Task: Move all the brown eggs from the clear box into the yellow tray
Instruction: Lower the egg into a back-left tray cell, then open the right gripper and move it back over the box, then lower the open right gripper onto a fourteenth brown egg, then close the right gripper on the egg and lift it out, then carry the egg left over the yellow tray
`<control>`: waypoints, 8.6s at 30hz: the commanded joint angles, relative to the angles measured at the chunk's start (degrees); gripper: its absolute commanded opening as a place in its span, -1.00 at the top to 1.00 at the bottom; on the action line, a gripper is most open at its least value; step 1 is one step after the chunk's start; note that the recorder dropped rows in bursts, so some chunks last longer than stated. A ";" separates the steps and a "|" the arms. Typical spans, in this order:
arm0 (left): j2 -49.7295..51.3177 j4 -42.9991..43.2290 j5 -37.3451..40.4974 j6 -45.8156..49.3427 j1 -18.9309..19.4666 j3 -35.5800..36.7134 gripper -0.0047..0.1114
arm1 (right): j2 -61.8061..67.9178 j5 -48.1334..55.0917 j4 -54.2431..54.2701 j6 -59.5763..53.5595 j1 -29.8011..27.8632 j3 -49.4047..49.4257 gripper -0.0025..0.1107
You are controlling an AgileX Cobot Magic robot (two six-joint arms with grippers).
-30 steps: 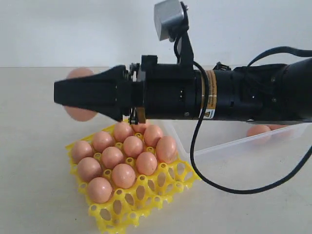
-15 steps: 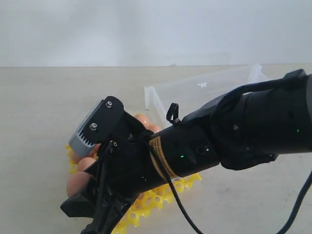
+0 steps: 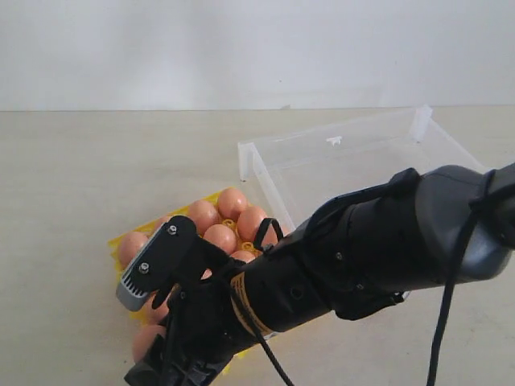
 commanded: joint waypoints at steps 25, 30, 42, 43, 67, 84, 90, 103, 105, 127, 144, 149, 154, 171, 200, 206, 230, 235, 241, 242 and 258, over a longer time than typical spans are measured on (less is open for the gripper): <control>-0.18 -0.11 -0.19 -0.18 -0.27 0.20 0.85 | 0.47 7.82 2.36 1.12 0.04 -0.04 0.24; -0.18 -0.11 -0.19 -0.18 -0.27 0.20 0.85 | 0.47 7.82 3.79 1.12 0.04 -0.04 0.24; -0.18 -0.11 -0.19 -0.18 -0.27 0.20 0.85 | 0.47 6.93 3.79 1.12 0.04 -0.04 -0.21; -0.18 -0.11 -0.19 -0.18 -0.27 0.20 0.85 | 0.47 6.93 3.79 1.12 0.04 -0.04 -0.21; -0.18 -0.11 -0.19 -0.18 -0.27 0.20 0.85 | -8.95 14.36 3.65 8.67 0.14 -2.10 0.98; -0.18 -0.11 -0.09 -0.18 -0.27 0.20 0.85 | -8.95 17.03 3.35 12.27 0.14 5.05 0.96; -0.18 -0.11 -0.09 -0.18 -0.27 0.20 0.85 | -7.08 16.76 3.47 12.27 0.14 5.05 0.96; -0.18 -0.11 -0.19 -0.18 -0.27 0.20 0.85 | -2.53 14.05 3.58 12.97 0.14 5.05 0.96; -0.18 -0.11 -0.19 -0.18 -0.27 0.20 0.85 | -2.56 14.61 3.59 13.08 0.14 5.05 0.96; -0.18 -0.11 -0.19 -0.18 -0.27 0.20 0.85 | -25.38 65.07 -0.15 5.60 -0.85 4.20 0.96; -0.18 -0.11 -0.19 -0.18 -0.27 0.20 0.85 | -4.54 88.90 84.34 -95.21 -43.92 -30.56 0.96; -0.18 -0.11 -0.19 -0.18 -0.27 0.20 0.85 | -1.83 88.61 81.85 -104.02 -43.28 -30.93 0.79; -0.18 -0.11 -0.19 -0.18 -0.27 0.20 0.85 | 1.10 83.77 79.06 -110.93 -43.28 -30.93 0.15; -0.18 -0.11 -0.19 -0.18 -0.27 0.20 0.85 | 12.30 66.36 67.04 -110.39 -43.28 -30.93 0.04; -0.18 -0.11 -0.19 -0.18 -0.27 0.20 0.85 | 15.32 67.26 59.95 -90.13 -43.28 -30.93 0.96; -0.18 -0.11 -0.19 -0.18 -0.27 0.20 0.85 | 11.49 63.84 61.12 -84.67 -43.28 -30.93 0.96; -0.18 -0.11 -0.19 -0.18 -0.27 0.20 0.85 | -2.92 26.61 116.38 -87.56 -39.86 -18.60 0.96; -0.18 -0.11 -0.19 -0.18 -0.27 0.20 0.85 | -11.36 21.52 116.38 -87.42 -33.22 -10.00 0.96; -0.18 -0.11 -0.19 -0.18 -0.27 0.20 0.85 | -19.35 18.98 116.38 -84.91 -22.33 -5.06 0.96; -0.18 -0.11 -0.19 -0.18 -0.27 0.20 0.85 | -20.46 18.98 116.38 -84.51 -20.42 -4.91 0.96; -0.18 -0.11 -0.19 -0.18 -0.27 0.20 0.85 | -29.18 38.50 95.95 -88.43 0.97 -4.91 0.96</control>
